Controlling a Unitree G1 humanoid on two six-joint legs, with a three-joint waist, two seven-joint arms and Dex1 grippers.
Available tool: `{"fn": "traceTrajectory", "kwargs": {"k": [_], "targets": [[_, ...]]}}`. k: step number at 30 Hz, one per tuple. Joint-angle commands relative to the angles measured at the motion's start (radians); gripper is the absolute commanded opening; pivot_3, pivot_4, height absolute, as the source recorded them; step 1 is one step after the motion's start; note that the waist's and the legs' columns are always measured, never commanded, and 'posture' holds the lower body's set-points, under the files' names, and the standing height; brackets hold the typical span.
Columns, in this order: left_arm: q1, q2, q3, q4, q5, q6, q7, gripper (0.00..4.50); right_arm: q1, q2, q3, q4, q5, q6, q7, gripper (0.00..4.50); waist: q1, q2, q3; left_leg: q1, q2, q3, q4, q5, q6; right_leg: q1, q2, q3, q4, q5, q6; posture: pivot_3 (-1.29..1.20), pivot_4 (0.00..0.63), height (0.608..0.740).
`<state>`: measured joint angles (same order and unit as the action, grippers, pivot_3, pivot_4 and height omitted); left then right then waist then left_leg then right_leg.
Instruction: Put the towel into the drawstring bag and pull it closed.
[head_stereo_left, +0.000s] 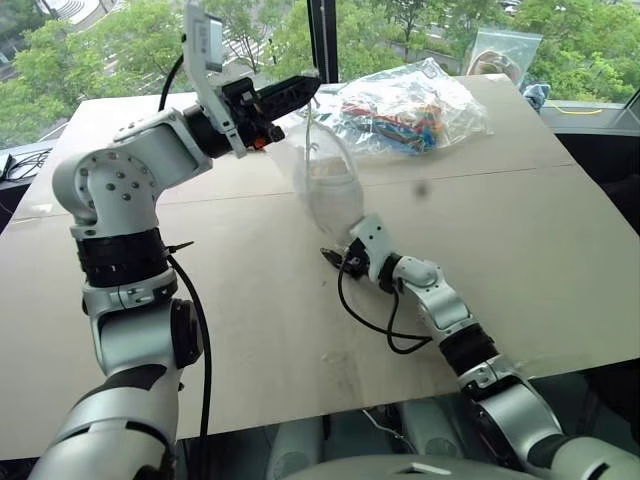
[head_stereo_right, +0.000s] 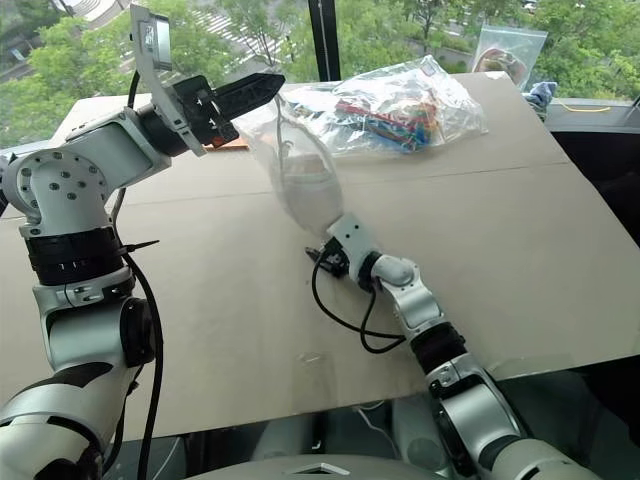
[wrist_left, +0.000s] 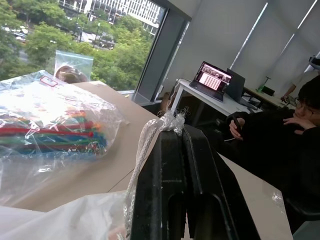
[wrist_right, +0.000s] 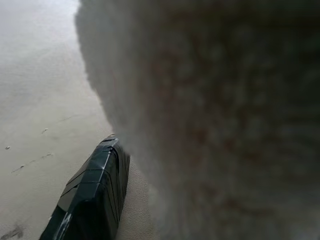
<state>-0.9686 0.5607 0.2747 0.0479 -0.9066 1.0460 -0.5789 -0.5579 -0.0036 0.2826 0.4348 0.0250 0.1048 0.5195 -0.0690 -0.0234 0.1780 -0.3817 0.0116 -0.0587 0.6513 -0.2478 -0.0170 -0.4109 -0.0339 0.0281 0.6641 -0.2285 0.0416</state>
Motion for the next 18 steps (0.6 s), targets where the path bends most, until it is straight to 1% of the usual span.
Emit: {"fn": "traceTrajectory", "kwargs": {"k": [1,3,4,6,10,13,16,18], "targets": [[-0.014,0.01,0.027,-0.044,-0.017,-0.011,0.002,0.0,-0.008,-0.001,-0.012,0.038,-0.006,0.014,0.0,2.4,0.0,0.0,0.0,0.0,0.0,0.0,0.0,0.0,0.0,0.0,0.0,0.0,0.0,0.0,0.0,0.0,0.15,0.74],[-0.012,0.011,0.028,-0.045,-0.017,-0.012,0.003,0.0,-0.004,-0.004,-0.012,0.033,-0.006,0.016,0.005,1.39,0.0,0.0,0.0,0.0,0.0,0.0,0.0,0.0,0.0,0.0,0.0,0.0,0.0,0.0,0.0,0.0,0.15,0.74],[-0.008,0.013,0.029,-0.047,-0.017,-0.013,0.003,0.0,0.004,-0.008,-0.012,0.024,-0.005,0.017,0.008,1.0,0.0,0.0,0.0,0.0,0.0,0.0,0.0,0.0,0.0,0.0,0.0,0.0,0.0,0.0,0.0,0.0,0.15,0.74],[-0.003,0.015,0.03,-0.048,-0.014,-0.015,0.005,0.0,0.022,-0.017,-0.013,0.003,-0.003,0.022,0.015,0.04,0.001,0.0,0.0,0.0,0.0,0.0,0.0,0.0,0.0,0.0,0.0,0.0,0.0,0.0,0.0,0.0,0.15,0.74],[0.012,0.021,0.03,-0.046,-0.002,-0.03,0.002,0.0,0.061,-0.045,-0.018,-0.044,-0.008,0.029,0.016,0.04,0.007,0.0,0.0,-0.001,0.0,0.0,0.0,0.0,0.0,0.0,0.0,0.0,-0.001,0.0,0.0,0.0,0.15,0.74],[0.043,0.032,0.028,-0.038,0.018,-0.057,-0.008,0.0,0.077,-0.089,-0.037,-0.092,-0.027,0.033,-0.008,0.04,0.018,0.0,0.0,-0.002,-0.001,0.0,-0.001,0.0,0.0,0.0,-0.001,-0.001,-0.002,0.0,0.0,0.0,0.15,0.74],[0.076,0.041,0.031,-0.028,0.031,-0.081,-0.024,0.0,0.075,-0.17,-0.086,-0.149,-0.052,0.044,-0.05,0.04,0.034,0.0,0.0,-0.004,-0.002,0.0,-0.001,0.0,0.0,-0.001,-0.003,-0.001,-0.003,0.0,0.0,0.0,0.15,0.74],[0.106,0.049,0.037,-0.022,0.025,-0.084,-0.04,0.0,0.062,-0.255,-0.125,-0.194,-0.079,0.058,-0.072,0.04,0.044,0.0,0.001,-0.005,-0.004,-0.002,0.0,0.0,0.0,-0.002,-0.005,-0.003,-0.004,0.0,0.0,0.0,0.15,0.74]]}}
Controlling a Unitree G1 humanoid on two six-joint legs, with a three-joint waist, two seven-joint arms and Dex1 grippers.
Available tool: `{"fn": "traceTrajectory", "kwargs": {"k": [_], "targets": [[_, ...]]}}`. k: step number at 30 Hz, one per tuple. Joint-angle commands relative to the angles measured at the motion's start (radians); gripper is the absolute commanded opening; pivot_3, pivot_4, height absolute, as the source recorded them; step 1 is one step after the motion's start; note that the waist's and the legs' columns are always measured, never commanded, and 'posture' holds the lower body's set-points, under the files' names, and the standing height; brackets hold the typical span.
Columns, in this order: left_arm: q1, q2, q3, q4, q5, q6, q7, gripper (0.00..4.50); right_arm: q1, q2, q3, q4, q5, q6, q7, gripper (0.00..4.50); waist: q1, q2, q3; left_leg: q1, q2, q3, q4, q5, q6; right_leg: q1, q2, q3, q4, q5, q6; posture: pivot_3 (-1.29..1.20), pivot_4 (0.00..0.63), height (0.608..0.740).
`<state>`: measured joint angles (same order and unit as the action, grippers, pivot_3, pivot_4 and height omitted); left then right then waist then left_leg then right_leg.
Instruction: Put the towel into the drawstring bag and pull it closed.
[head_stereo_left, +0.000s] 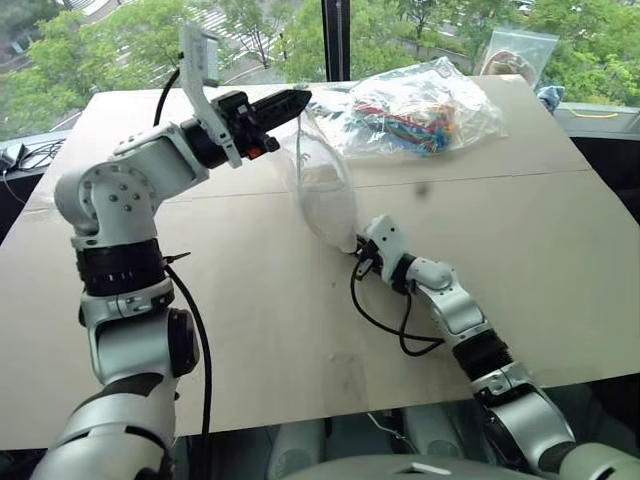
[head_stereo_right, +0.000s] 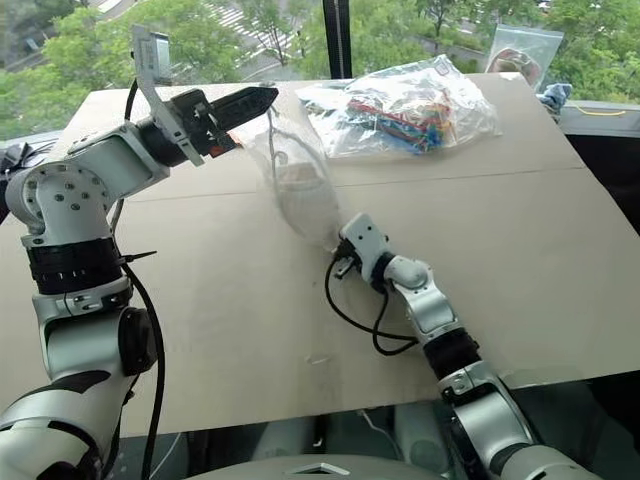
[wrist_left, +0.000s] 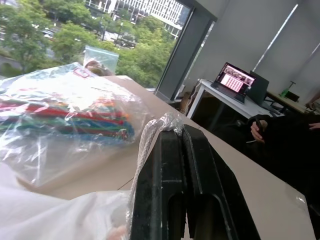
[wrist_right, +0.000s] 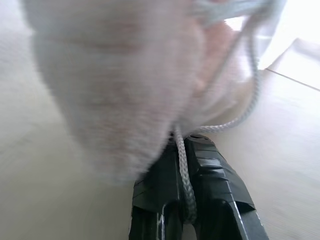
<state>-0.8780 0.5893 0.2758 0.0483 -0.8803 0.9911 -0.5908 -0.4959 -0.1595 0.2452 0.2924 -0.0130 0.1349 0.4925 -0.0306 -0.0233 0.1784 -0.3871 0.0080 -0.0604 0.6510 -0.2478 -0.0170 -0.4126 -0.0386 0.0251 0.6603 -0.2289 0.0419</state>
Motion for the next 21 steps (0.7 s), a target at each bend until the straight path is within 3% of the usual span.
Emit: {"fn": "traceTrajectory", "kwargs": {"k": [1,5,8,11,16,21], "targets": [[0.03,0.025,0.036,-0.019,-0.002,-0.03,-0.037,0.0,-0.007,-0.137,-0.107,-0.074,-0.047,0.037,-0.05,0.04,0.008,0.0,0.0,-0.001,-0.001,0.0,0.0,0.0,0.0,0.0,-0.001,0.0,0.0,0.0,0.0,0.0,0.15,0.74],[0.067,0.034,0.025,0.003,0.016,-0.034,-0.055,0.0,-0.079,-0.294,-0.257,-0.306,0.094,0.201,0.05,0.04,0.01,0.002,0.002,-0.005,-0.001,-0.001,0.0,0.0,0.0,-0.004,-0.001,-0.001,0.0,0.0,0.0,0.0,0.15,0.74],[0.077,0.045,-0.016,0.037,0.071,-0.037,-0.05,0.0,-0.112,-0.393,-0.333,-0.584,0.383,0.435,0.229,0.04,-0.005,0.003,0.003,-0.011,0.001,-0.001,0.0,0.0,0.0,-0.01,0.001,-0.001,0.001,0.0,0.0,0.0,0.15,0.74],[0.096,0.07,-0.075,0.014,0.079,-0.001,-0.115,0.0,-0.157,-0.429,-0.405,-0.727,0.613,0.615,0.262,0.04,-0.014,0.003,0.003,-0.01,0.002,-0.003,-0.003,0.0,0.0,-0.01,0.002,-0.001,0.0,0.0,-0.001,0.0,0.15,0.74],[0.081,0.057,-0.081,0.004,0.079,0.0,-0.141,0.0,-0.24,-0.42,-0.429,-0.763,0.692,0.682,0.185,0.04,-0.009,0.003,0.004,-0.011,0.001,-0.002,-0.001,0.0,0.001,-0.01,0.001,-0.001,-0.001,0.0,0.0,0.0,0.15,0.74],[0.0,0.025,0.018,0.113,0.061,-0.031,-0.094,0.0,-0.291,-0.429,-0.495,-0.69,0.719,0.675,0.129,0.04,0.002,0.002,0.004,-0.012,0.0,-0.004,0.001,0.0,0.001,-0.01,0.0,-0.003,0.0,0.0,0.0,0.0,0.15,0.74]]}}
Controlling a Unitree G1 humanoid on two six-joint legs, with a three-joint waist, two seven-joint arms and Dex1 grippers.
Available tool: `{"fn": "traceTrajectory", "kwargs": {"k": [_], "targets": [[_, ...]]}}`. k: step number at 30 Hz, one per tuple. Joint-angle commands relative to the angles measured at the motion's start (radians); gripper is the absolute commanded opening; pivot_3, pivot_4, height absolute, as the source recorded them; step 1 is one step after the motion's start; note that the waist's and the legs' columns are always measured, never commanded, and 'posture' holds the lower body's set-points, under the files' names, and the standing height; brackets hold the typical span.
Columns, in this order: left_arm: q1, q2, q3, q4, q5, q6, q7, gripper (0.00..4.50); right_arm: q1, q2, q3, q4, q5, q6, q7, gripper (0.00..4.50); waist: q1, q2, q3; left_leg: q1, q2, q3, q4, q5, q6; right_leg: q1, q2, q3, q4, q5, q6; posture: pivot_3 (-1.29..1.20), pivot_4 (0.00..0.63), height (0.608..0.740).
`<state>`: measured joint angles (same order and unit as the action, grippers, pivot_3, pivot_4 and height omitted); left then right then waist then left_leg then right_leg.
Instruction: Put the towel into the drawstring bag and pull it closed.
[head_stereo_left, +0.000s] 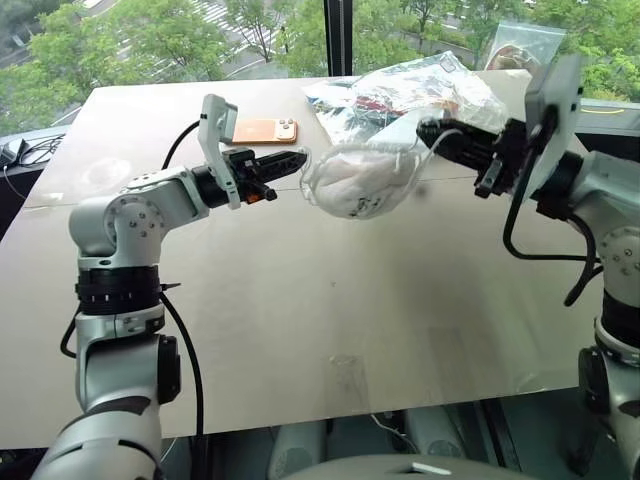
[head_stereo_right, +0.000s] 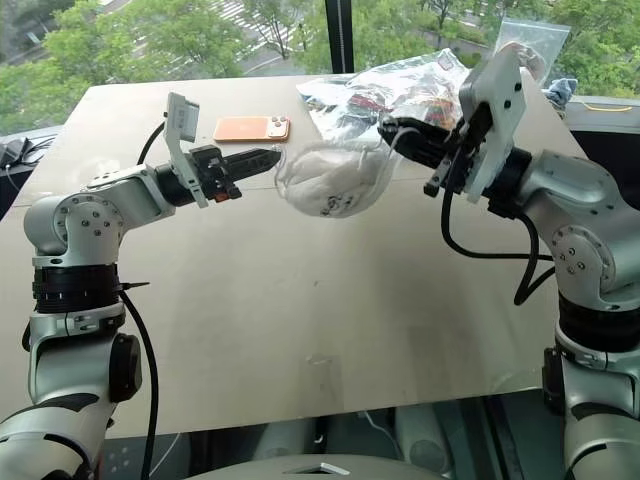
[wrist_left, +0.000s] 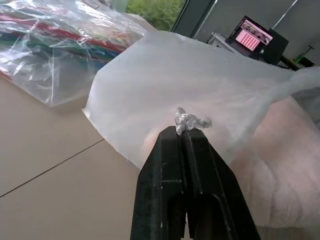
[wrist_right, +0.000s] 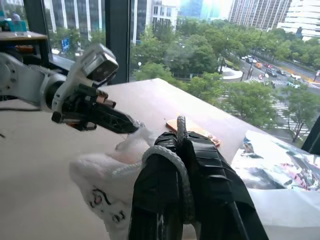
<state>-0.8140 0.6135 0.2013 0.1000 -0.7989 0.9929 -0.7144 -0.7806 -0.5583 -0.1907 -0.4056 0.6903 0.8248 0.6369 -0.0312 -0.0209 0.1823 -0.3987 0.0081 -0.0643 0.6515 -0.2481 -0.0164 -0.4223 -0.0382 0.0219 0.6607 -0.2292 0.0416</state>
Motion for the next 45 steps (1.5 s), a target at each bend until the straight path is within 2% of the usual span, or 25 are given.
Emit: {"fn": "traceTrajectory", "kwargs": {"k": [1,2,4,6,7,9,11,13,15,16,17,19,20,21,23,26,29,30,31,35,36,38,40,42,45], "targets": [[-0.084,0.003,0.117,0.108,-0.009,-0.044,0.054,0.0,0.004,-0.045,-0.074,0.031,0.006,-0.02,-0.021,0.04,0.003,0.0,0.0,0.0,0.0,0.0,0.0,0.0,0.0,0.0,0.0,0.0,0.0,0.0,0.0,0.0,0.15,0.74],[-0.099,0.004,0.132,0.14,0.0,-0.051,0.071,0.0,0.011,-0.057,-0.085,0.048,-0.001,-0.025,-0.025,0.04,0.002,0.0,0.0,0.0,0.0,0.0,0.0,0.0,0.0,0.0,0.0,0.0,0.0,0.0,0.0,0.0,0.15,0.74],[-0.092,0.032,0.112,0.087,0.009,-0.097,-0.007,0.0,0.05,-0.115,-0.081,0.048,-0.019,-0.032,0.007,0.04,-0.001,0.0,0.0,0.0,0.0,0.001,0.0,0.0,0.0,0.0,0.0,0.0,-0.001,0.0,0.0,0.0,0.15,0.74],[-0.192,0.021,0.201,0.212,-0.006,-0.133,0.079,0.0,0.083,-0.188,-0.06,0.061,-0.061,-0.026,0.02,0.04,-0.002,0.0,0.0,-0.001,0.0,0.002,-0.001,0.0,0.0,-0.001,-0.001,0.001,-0.002,0.0,0.0,0.0,0.15,0.74],[-0.217,0.029,0.211,0.244,-0.007,-0.137,0.07,0.0,0.105,-0.222,-0.045,0.068,-0.091,-0.041,0.032,0.04,0.001,0.0,0.001,-0.001,0.0,0.003,-0.001,0.0,0.0,-0.001,-0.001,0.001,-0.002,0.0,0.0,0.0,0.15,0.74],[-0.198,0.063,0.144,0.169,0.001,-0.13,-0.041,0.0,0.093,-0.214,-0.093,0.033,0.021,-0.011,0.057,0.04,-0.002,-0.001,0.001,-0.002,0.0,0.001,-0.001,0.0,0.0,-0.001,-0.001,-0.001,-0.002,0.0,0.0,0.0,0.15,0.74],[-0.273,0.029,0.21,0.233,-0.027,-0.145,0.041,0.0,0.004,-0.182,-0.131,0.05,0.085,0.022,-0.001,0.04,-0.011,0.0,0.002,-0.001,0.0,0.003,-0.001,0.0,0.0,0.0,-0.001,0.001,-0.002,0.0,0.001,0.0,0.15,0.74],[-0.348,0.005,0.284,0.355,-0.019,-0.2,0.147,0.0,0.01,-0.228,-0.053,0.075,-0.025,0.001,-0.006,0.04,-0.007,0.0,0.004,-0.001,0.0,0.003,0.0,0.0,0.0,-0.001,-0.001,0.001,0.0,0.0,0.001,0.0,0.15,0.74],[-0.354,0.008,0.269,0.386,0.017,-0.225,0.149,0.0,0.063,-0.283,0.025,0.066,-0.118,-0.069,0.048,0.04,-0.006,-0.001,0.003,0.0,0.0,0.001,0.0,0.0,0.0,0.0,-0.001,-0.001,0.0,0.0,0.001,0.0,0.15,0.74],[-0.312,0.02,0.213,0.32,0.031,-0.227,0.07,0.0,0.028,-0.223,-0.044,0.06,0.014,-0.04,0.027,0.04,-0.009,-0.001,0.003,0.0,0.0,0.001,0.0,0.0,0.0,0.0,-0.001,-0.001,0.0,-0.001,0.001,0.0,0.15,0.74],[-0.328,0.015,0.23,0.33,0.011,-0.214,0.083,0.0,-0.044,-0.196,-0.096,0.084,0.082,-0.028,0.003,0.04,-0.015,-0.001,0.003,0.001,0.0,0.001,-0.001,0.0,0.0,0.001,-0.001,0.0,-0.001,-0.001,0.001,0.0,0.15,0.74],[-0.334,0.018,0.244,0.349,0.0,-0.201,0.086,0.0,-0.071,-0.247,-0.075,0.112,0.015,-0.063,0.034,0.04,-0.012,0.003,0.008,0.0,0.0,0.005,-0.001,0.0,0.0,-0.001,-0.001,0.004,0.001,0.0,0.001,0.0,0.15,0.74],[-0.294,0.032,0.202,0.317,0.026,-0.209,0.04,0.0,-0.042,-0.271,-0.051,0.117,-0.028,-0.091,0.064,0.04,-0.009,0.004,0.008,-0.002,-0.001,0.005,0.001,0.0,0.0,-0.003,-0.002,0.004,0.002,0.0,0.001,0.0,0.15,0.74],[-0.238,0.045,0.152,0.273,0.057,-0.221,-0.012,0.0,-0.024,-0.257,-0.062,0.122,-0.009,-0.084,0.067,0.04,-0.006,0.001,0.007,-0.005,-0.002,0.004,0.001,0.0,0.0,-0.006,-0.002,0.003,0.002,0.0,0.002,0.0,0.15,0.74],[-0.162,0.053,0.122,0.247,0.088,-0.235,-0.033,0.0,-0.038,-0.208,-0.12,0.133,0.081,-0.058,0.032,0.04,-0.007,-0.001,0.005,-0.005,0.0,0.003,-0.001,0.0,0.0,-0.005,-0.001,0.001,0.0,0.0,0.001,0.0,0.15,0.74],[-0.071,0.082,0.152,0.286,0.141,-0.294,-0.004,0.0,-0.024,-0.243,-0.14,0.214,-0.064,-0.132,-0.052,0.04,-0.01,0.0,0.006,-0.006,-0.001,0.006,-0.002,0.002,-0.004,-0.008,-0.002,0.004,0.0,0.0,0.001,0.0,0.15,0.74],[-0.009,0.127,0.177,0.44,0.276,-0.467,0.123,0.0,-0.046,-0.301,-0.194,0.494,-0.307,-0.258,-0.327,0.04,-0.005,-0.001,0.006,-0.009,-0.001,0.005,0.001,0.0,0.0,-0.01,-0.002,0.003,0.001,0.0,0.002,0.0,0.15,0.74],[-0.014,0.133,0.201,0.49,0.29,-0.498,0.181,0.0,-0.067,-0.309,-0.228,0.579,-0.347,-0.284,-0.424,0.04,-0.001,-0.001,0.006,-0.009,-0.001,0.005,0.002,0.0,0.0,-0.01,-0.002,0.003,0.001,0.0,0.002,0.0,0.15,0.74],[-0.021,0.135,0.22,0.524,0.294,-0.521,0.216,0.0,-0.073,-0.319,-0.25,0.634,-0.363,-0.308,-0.462,0.04,0.003,-0.001,0.006,-0.009,-0.001,0.005,0.002,0.0,0.0,-0.01,-0.003,0.003,0.001,0.0,0.002,0.0,0.15,0.74],[-0.028,0.133,0.25,0.563,0.299,-0.586,0.312,0.0,-0.066,-0.36,-0.275,0.751,-0.415,-0.414,-0.536,0.04,0.015,0.0,0.006,-0.011,-0.001,0.006,0.001,0.0,0.0,-0.013,-0.003,0.003,0.002,0.0,0.001,0.0,0.15,0.74],[-0.027,0.128,0.261,0.555,0.291,-0.58,0.316,0.0,-0.053,-0.363,-0.268,0.734,-0.401,-0.409,-0.498,0.04,0.016,0.0,0.006,-0.017,-0.002,0.008,0.0,0.001,-0.001,-0.019,-0.004,0.004,0.002,0.0,0.001,0.0,0.15,0.74],[0.011,0.114,0.249,0.475,0.276,-0.555,0.257,0.0,0.018,-0.357,-0.232,0.606,-0.321,-0.362,-0.323,0.04,0.016,0.0,0.005,-0.019,-0.001,0.012,0.0,0.003,-0.005,-0.022,-0.005,0.004,0.002,0.0,0.002,0.0,0.15,0.74],[0.083,0.096,0.236,0.345,0.227,-0.492,0.181,0.0,0.15,-0.348,-0.208,0.399,-0.191,-0.299,-0.137,0.04,0.01,0.0,0.005,-0.019,0.0,0.014,0.0,0.003,-0.005,-0.021,-0.005,0.004,0.001,0.0,0.002,0.0,0.15,0.74],[0.173,0.088,0.216,0.232,0.211,-0.459,0.13,0.0,0.273,-0.326,-0.221,0.217,-0.062,-0.237,-0.039,0.04,0.001,-0.001,0.005,-0.017,0.0,0.014,0.001,0.003,-0.004,-0.017,-0.005,0.005,0.001,0.0,0.002,0.0,0.15,0.74],[0.272,0.058,0.205,0.106,0.167,-0.383,0.115,0.0,0.419,-0.296,-0.217,-0.013,0.124,-0.124,0.027,0.04,-0.004,-0.001,0.005,-0.017,0.0,0.013,0.002,0.0,0.0,-0.018,-0.005,0.005,0.002,0.0,0.003,0.0,0.15,0.74]]}}
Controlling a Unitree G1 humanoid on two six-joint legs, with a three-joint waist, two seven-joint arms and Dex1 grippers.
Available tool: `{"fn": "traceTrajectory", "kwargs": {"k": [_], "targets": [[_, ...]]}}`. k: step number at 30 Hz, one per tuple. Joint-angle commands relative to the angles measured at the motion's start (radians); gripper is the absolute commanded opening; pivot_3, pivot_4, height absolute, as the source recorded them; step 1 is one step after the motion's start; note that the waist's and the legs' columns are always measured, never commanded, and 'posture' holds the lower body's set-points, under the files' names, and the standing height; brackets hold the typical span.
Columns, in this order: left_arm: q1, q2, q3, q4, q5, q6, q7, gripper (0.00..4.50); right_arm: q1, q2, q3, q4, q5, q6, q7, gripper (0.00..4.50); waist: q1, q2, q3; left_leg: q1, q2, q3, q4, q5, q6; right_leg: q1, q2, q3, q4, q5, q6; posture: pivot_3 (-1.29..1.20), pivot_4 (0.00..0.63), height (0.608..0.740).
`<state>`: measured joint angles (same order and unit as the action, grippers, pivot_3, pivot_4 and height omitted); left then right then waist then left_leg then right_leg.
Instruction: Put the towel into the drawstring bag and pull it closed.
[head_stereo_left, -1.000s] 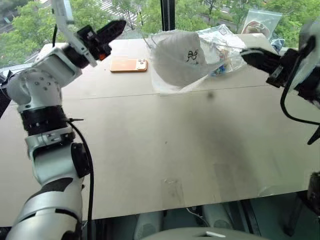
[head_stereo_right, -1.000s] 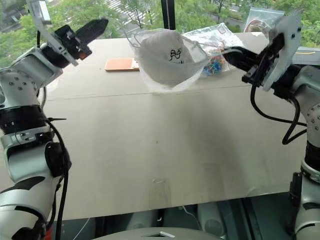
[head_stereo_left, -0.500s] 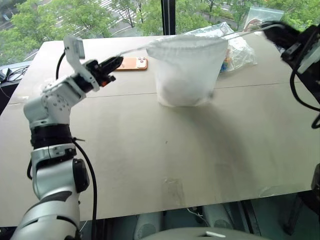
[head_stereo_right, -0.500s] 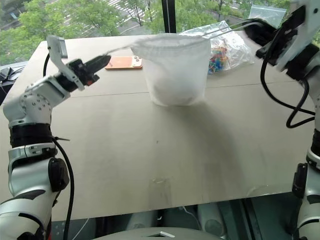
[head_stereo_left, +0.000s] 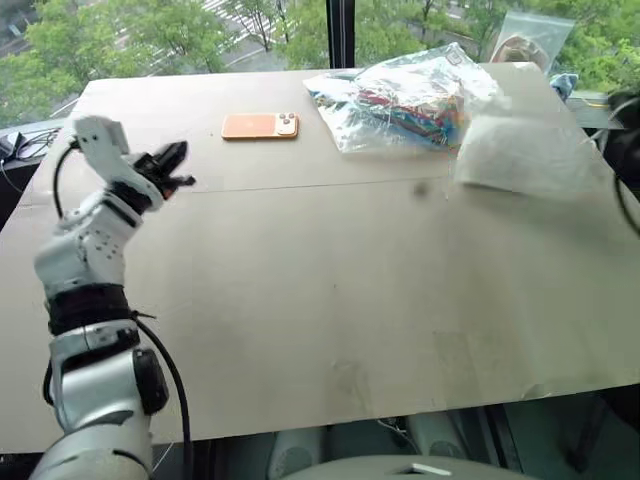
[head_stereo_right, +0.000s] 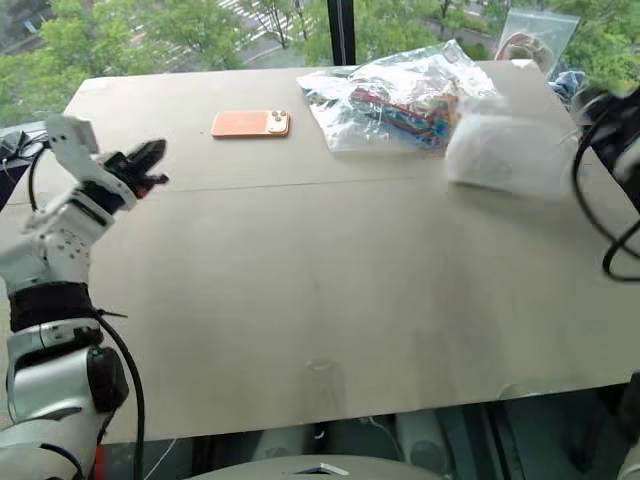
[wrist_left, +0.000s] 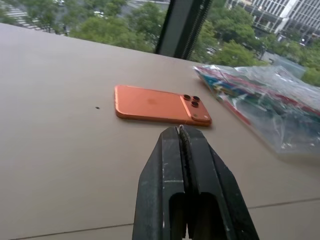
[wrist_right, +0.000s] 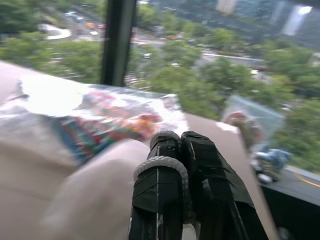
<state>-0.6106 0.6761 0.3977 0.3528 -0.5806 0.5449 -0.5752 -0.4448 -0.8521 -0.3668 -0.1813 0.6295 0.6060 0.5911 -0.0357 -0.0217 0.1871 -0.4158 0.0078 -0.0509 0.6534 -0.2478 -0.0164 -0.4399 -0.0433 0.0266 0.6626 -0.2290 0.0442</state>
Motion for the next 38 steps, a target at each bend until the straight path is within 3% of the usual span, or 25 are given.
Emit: {"fn": "traceTrajectory", "kwargs": {"k": [1,7,13,15,18,19,21,23,26,28,29,30,34,38], "targets": [[0.094,-0.022,0.0,-0.181,-0.06,0.068,-0.031,0.0,0.105,0.011,-0.02,-0.291,0.222,0.111,0.073,0.04,0.0,0.0,0.0,0.001,0.0,-0.001,0.0,0.0,0.0,0.0,0.0,0.0,0.0,0.0,0.0,0.0,0.15,0.74],[0.168,-0.09,-0.071,-0.356,-0.076,0.125,-0.022,0.0,0.01,0.157,0.113,-0.477,0.518,0.2,-0.051,0.04,-0.002,0.0,0.0,0.004,0.002,-0.006,0.009,0.0,0.001,0.007,0.004,-0.003,0.003,0.001,0.001,0.0,0.15,0.74],[0.213,-0.111,-0.124,-0.473,-0.094,0.163,-0.03,0.0,0.007,0.229,0.244,-0.539,0.642,0.239,-0.123,0.04,0.007,0.0,0.0,0.011,0.003,-0.011,0.014,0.0,0.001,0.019,0.005,-0.007,0.002,0.002,0.001,0.0,0.15,0.74],[0.242,-0.107,-0.134,-0.508,-0.081,0.142,-0.046,0.0,0.045,0.23,0.273,-0.547,0.595,0.238,-0.146,0.04,0.007,0.0,0.0,0.013,0.003,-0.01,0.014,0.0,0.001,0.02,0.005,-0.007,0.002,0.002,0.001,0.0,0.15,0.74],[0.293,-0.093,-0.148,-0.539,-0.051,0.103,-0.079,0.0,0.094,0.197,0.371,-0.485,0.297,0.165,-0.173,0.04,0.007,0.0,0.0,0.016,0.003,-0.01,0.013,-0.001,0.001,0.024,0.005,-0.006,0.001,0.001,0.001,0.0,0.15,0.74],[0.308,-0.099,-0.125,-0.552,-0.084,0.107,-0.094,0.0,0.119,0.191,0.386,-0.456,0.225,0.14,-0.184,0.34,0.007,0.0,0.0,0.017,0.003,-0.009,0.013,-0.001,0.001,0.024,0.005,-0.006,0.001,0.001,0.001,0.0,0.15,0.74],[0.342,-0.103,-0.089,-0.598,-0.145,0.123,-0.118,0.52,0.204,0.146,0.406,-0.458,0.123,0.079,-0.13,0.89,0.01,0.0,0.0,0.017,0.003,-0.009,0.013,-0.001,0.001,0.024,0.005,-0.006,0.001,0.001,0.001,0.0,0.15,0.74],[0.4,-0.082,-0.083,-0.66,-0.163,0.124,-0.143,1.21,0.31,0.093,0.399,-0.48,0.044,0.028,-0.083,1.81,0.018,0.0,0.0,0.017,0.003,-0.009,0.013,-0.001,0.001,0.024,0.005,-0.006,0.0,0.001,0.001,0.0,0.15,0.74],[0.476,-0.063,-0.059,-0.716,-0.174,0.126,-0.138,2.66,0.462,0.047,0.332,-0.52,-0.014,-0.036,-0.041,3.24,0.023,0.0,0.0,0.017,0.003,-0.009,0.011,-0.001,0.002,0.024,0.005,-0.006,0.0,0.001,0.001,0.0,0.15,0.74],[0.548,-0.053,-0.041,-0.753,-0.157,0.106,-0.137,3.66,0.594,0.041,0.222,-0.567,-0.004,-0.055,-0.017,4.24,0.024,0.0,0.0,0.018,0.003,-0.008,0.011,-0.001,0.002,0.025,0.005,-0.005,0.0,0.001,0.001,0.0,0.15,0.74],[0.596,-0.053,-0.027,-0.775,-0.147,0.094,-0.131,4.15,0.677,0.047,0.139,-0.597,0.003,-0.063,-0.004,4.5,0.022,0.0,0.0,0.018,0.003,-0.008,0.011,-0.001,0.002,0.025,0.005,-0.005,-0.001,0.001,0.001,0.0,0.15,0.74],[0.642,-0.052,-0.017,-0.794,-0.131,0.078,-0.129,4.43,0.752,0.058,0.065,-0.622,-0.005,-0.078,0.004,4.5,0.024,0.0,0.0,0.02,0.003,-0.008,0.011,-0.002,0.002,0.026,0.005,-0.005,-0.001,0.001,0.001,0.0,0.15,0.74],[0.751,-0.064,-0.003,-0.829,-0.103,0.04,-0.115,4.43,0.924,0.128,-0.109,-0.651,-0.064,-0.163,0.013,4.5,0.024,-0.002,-0.003,0.02,0.004,-0.008,0.011,-0.002,0.003,0.027,0.006,-0.005,-0.002,-0.003,0.001,0.0,0.15,0.74],[0.777,-0.088,-0.004,-0.833,-0.118,0.036,-0.099,4.43,0.973,0.183,-0.126,-0.597,-0.15,-0.259,0.027,4.5,0.025,-0.002,-0.004,0.021,0.005,-0.008,0.014,-0.002,0.003,0.028,0.006,-0.005,-0.001,-0.004,0.001,0.0,0.15,0.74]]}}
